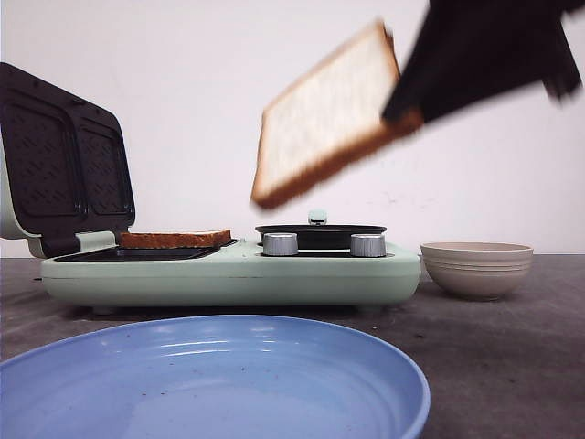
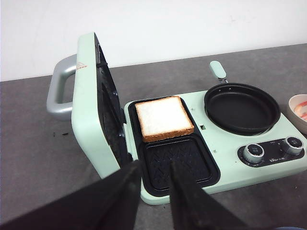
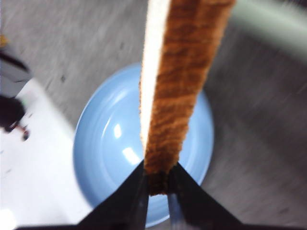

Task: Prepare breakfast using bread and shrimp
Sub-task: 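Carry the bread slice with the right gripper over the toaster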

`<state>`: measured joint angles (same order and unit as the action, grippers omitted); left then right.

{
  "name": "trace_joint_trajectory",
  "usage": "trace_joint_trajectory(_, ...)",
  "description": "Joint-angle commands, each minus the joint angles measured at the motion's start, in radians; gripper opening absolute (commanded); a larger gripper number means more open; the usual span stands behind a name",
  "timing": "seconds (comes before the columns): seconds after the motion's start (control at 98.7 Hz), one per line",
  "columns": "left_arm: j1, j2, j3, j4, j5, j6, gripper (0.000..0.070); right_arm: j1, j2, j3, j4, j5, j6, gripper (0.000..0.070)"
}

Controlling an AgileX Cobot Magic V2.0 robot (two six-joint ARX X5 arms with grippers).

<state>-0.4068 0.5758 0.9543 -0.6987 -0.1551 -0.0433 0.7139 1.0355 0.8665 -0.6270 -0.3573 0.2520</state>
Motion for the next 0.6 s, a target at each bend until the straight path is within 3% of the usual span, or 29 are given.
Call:
trace_joint_trajectory(0.0, -0.003, 0.004, 0.010, 0.015, -0.002, 0.001, 0.0080, 0.027, 0.027, 0.100, -0.034, 0.084, -0.082, 0.0006)
trace_joint_trajectory(0.314, -0.003, 0.004, 0.010, 0.033, -0.002, 0.001, 0.0080, 0.122, 0.242, 0.483, -0.249, 0.419, -0.273, 0.0006)
trace_joint_trajectory(0.588, -0.003, 0.003, 0.010, 0.041, -0.002, 0.001, 0.0080, 0.217, 0.512, 0.749, -0.317, 0.678, -0.427, 0.0006)
